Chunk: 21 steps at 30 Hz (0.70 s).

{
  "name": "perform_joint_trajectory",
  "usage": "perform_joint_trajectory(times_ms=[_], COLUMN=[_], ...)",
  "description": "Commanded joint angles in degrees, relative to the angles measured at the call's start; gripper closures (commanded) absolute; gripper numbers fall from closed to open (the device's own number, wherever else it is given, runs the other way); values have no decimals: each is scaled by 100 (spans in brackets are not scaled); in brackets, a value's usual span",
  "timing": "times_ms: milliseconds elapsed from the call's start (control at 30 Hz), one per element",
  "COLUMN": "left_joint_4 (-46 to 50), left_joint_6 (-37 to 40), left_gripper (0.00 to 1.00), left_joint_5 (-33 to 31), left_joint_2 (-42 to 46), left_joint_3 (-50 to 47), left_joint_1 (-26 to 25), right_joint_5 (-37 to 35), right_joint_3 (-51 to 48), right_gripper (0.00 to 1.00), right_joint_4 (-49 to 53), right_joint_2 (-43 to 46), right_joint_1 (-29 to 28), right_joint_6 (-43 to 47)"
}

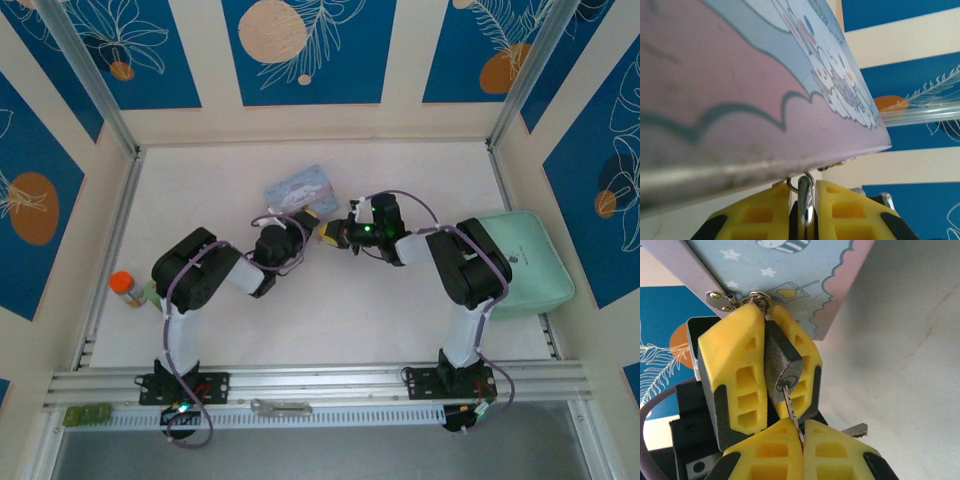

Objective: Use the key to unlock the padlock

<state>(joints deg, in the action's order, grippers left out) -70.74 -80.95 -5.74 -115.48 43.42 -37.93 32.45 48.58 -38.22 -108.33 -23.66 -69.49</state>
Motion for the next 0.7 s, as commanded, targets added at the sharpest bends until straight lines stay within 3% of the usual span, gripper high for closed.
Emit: perform_joint_trajectory(times_ms=[0, 200, 467, 667], left_joint_4=[-994, -995, -994, -995], left_joint_6=[-76, -176, -340, -369], left_gripper=[100, 100, 100, 100], left_joint_5=[1935, 2259, 2939, 3150], left_joint_2=[87, 175, 379, 504], left_joint_3=[184, 260, 139, 127], left_joint_1=[-790, -822, -818, -827], right_joint_5=[-725, -308, 395, 490], right_joint_3=[406, 604, 1166, 1248], right_gripper=[100, 100, 100, 100], right_joint_4=[-594, -368, 681, 747], right_joint_2=[-171, -340, -409, -562], right_joint_1=[-338, -60, 277, 405], right_joint_6=[-30, 516, 1865, 1993])
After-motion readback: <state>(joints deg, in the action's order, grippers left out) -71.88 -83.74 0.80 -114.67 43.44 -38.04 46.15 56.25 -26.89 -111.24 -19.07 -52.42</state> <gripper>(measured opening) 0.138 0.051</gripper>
